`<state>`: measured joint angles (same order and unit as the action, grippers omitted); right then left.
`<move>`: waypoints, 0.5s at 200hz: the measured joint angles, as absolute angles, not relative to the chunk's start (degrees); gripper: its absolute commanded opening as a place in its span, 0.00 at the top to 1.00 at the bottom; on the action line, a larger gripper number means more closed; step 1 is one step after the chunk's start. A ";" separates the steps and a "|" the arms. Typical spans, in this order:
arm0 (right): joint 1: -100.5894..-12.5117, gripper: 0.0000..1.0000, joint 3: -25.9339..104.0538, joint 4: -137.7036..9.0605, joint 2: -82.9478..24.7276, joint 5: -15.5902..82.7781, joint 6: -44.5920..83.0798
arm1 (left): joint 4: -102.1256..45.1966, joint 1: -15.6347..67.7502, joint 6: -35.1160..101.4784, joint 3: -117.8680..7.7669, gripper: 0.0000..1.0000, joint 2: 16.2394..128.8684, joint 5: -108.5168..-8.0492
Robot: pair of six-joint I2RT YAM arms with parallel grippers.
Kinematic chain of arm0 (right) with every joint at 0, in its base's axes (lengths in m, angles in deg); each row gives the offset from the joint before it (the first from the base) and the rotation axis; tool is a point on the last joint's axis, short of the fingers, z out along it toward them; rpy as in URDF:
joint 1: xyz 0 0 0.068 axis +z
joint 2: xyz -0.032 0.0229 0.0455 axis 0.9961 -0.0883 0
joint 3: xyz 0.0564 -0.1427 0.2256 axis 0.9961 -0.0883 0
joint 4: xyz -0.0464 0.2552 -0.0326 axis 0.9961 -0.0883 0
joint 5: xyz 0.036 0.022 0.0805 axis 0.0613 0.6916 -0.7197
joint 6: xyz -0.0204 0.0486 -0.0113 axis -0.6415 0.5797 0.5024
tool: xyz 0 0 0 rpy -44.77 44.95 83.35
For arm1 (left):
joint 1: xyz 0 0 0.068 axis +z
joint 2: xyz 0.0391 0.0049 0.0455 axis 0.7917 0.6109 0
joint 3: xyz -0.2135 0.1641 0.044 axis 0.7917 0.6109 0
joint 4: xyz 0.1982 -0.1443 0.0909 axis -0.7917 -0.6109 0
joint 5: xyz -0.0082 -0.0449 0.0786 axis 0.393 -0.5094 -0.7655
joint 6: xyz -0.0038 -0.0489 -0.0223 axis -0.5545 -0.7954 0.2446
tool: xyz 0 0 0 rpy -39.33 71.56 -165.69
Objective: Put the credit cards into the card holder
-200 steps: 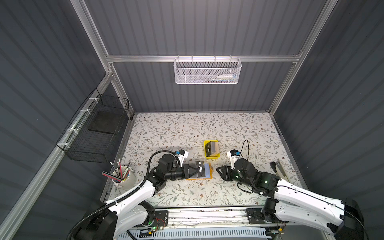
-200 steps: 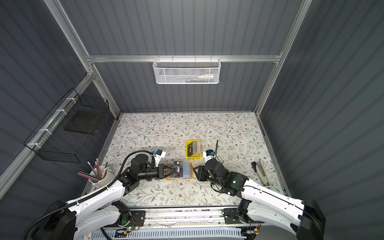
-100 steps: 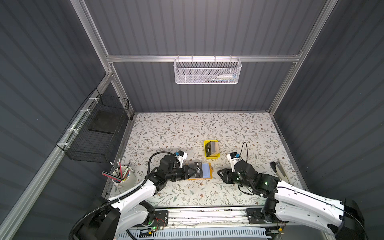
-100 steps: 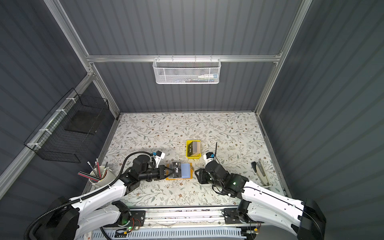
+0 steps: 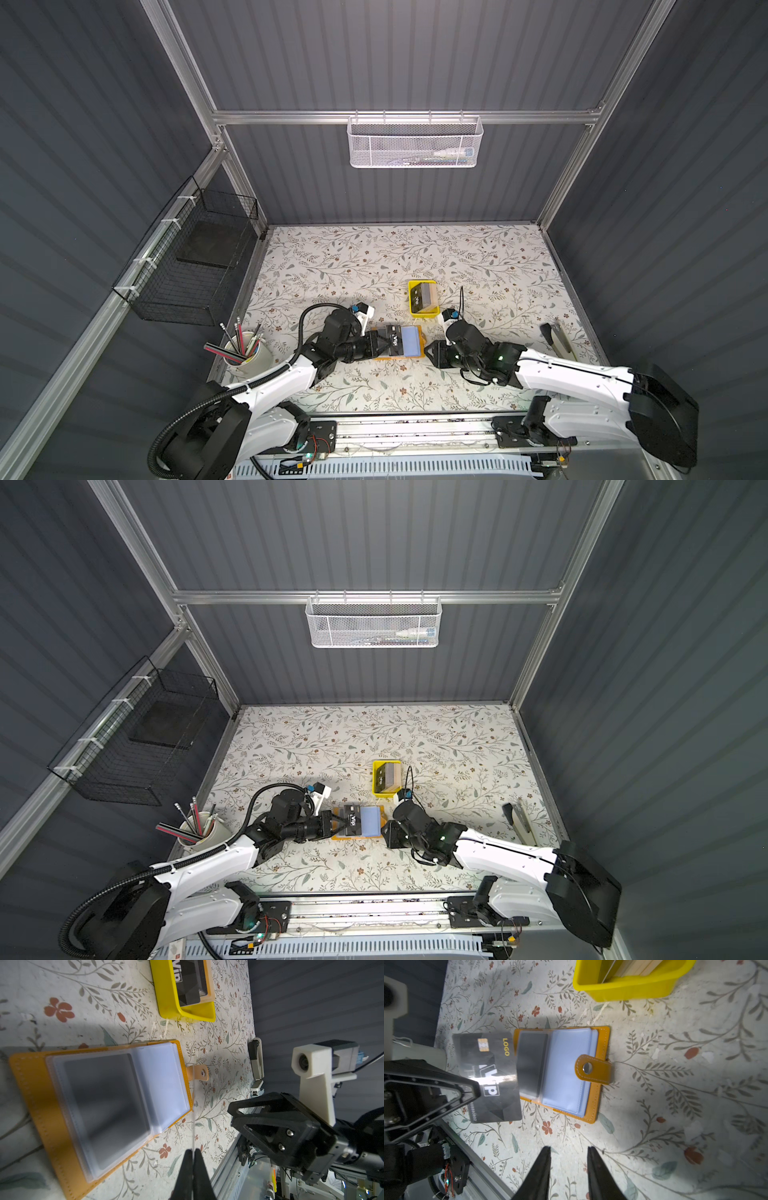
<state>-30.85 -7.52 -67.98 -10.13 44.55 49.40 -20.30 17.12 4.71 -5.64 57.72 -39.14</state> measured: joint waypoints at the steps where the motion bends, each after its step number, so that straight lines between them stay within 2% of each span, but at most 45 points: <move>1: -30.85 0.67 -7.52 -67.98 -10.21 44.55 49.42 | -20.30 17.12 4.75 -5.68 1.00 57.81 -39.14; 100: -33.65 0.71 -5.72 -65.53 -16.03 46.39 52.57 | -26.29 21.37 9.54 -10.03 1.00 60.82 -35.43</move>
